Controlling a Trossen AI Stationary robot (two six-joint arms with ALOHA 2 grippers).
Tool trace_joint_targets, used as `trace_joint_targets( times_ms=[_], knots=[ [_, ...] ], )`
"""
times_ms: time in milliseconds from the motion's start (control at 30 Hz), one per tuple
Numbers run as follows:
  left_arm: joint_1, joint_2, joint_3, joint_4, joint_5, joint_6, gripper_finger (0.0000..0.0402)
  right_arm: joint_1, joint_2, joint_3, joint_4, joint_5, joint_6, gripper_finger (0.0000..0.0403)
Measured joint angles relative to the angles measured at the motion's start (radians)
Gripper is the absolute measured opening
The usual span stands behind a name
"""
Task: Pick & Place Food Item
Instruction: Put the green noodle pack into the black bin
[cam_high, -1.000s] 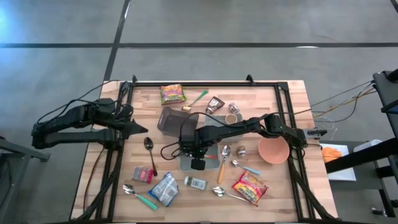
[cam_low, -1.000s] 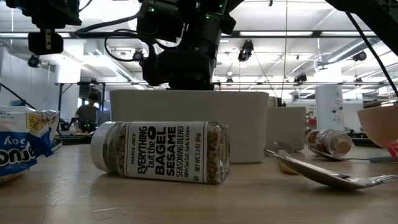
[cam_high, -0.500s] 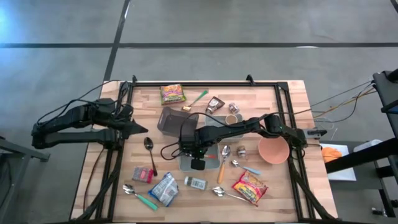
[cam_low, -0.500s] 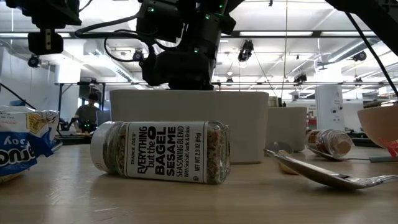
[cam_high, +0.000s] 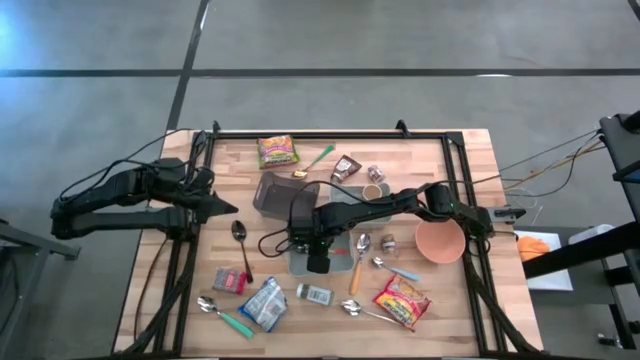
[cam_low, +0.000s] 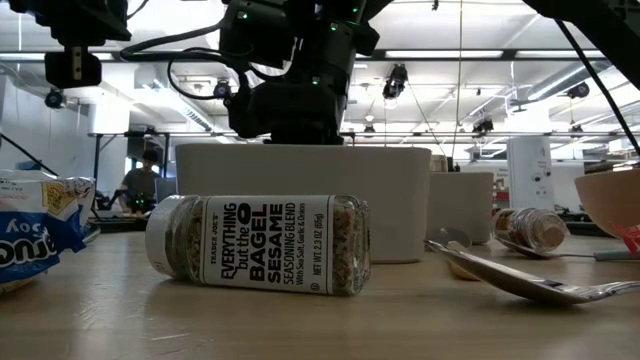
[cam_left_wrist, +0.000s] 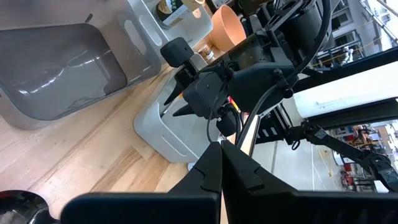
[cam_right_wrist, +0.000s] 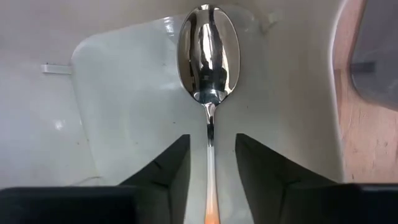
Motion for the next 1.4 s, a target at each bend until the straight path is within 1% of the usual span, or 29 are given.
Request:
trace_joint_targets(
  times_ms=[167,300,500,700,1000,1067,1167,1267,1400],
  knots=[
    [0.0,0.0,0.0,0.0,0.0,0.0,0.0,0.0,0.0,0.0,0.0,0.0,0.003,0.0171],
    [0.0,0.0,0.0,0.0,0.0,-0.001,0.0,0.0,0.0,0.0,0.0,0.0,0.009,0.0194],
    [0.0,0.0,0.0,0.0,0.0,-0.003,0.0,0.0,-0.024,0.006,-0.006,-0.003,0.05,0.02],
    [0.0,0.0,0.0,0.0,0.0,-0.003,0.0,0.0,-0.126,0.016,-0.049,0.02,0.13,0.02],
    [0.0,0.002,0.0,0.0,0.0,-0.003,0.0,0.031,-0.285,0.003,-0.209,0.193,0.32,0.02],
    [0.0,0.004,0.0,0.0,-0.001,-0.003,0.0,0.039,-0.309,-0.003,-0.225,0.213,0.379,0.02],
    [0.0,0.011,0.0,0.0,-0.008,0.0,0.0,0.053,-0.335,-0.007,-0.247,0.214,0.454,0.02],
    [0.0,0.023,0.0,0.0,-0.011,0.001,0.0,0.067,-0.358,-0.007,-0.3,0.237,0.521,0.02],
    [0.0,0.046,0.0,0.0,-0.011,0.001,0.0,0.085,-0.376,-0.008,-0.424,0.317,0.597,0.02]
  ],
)
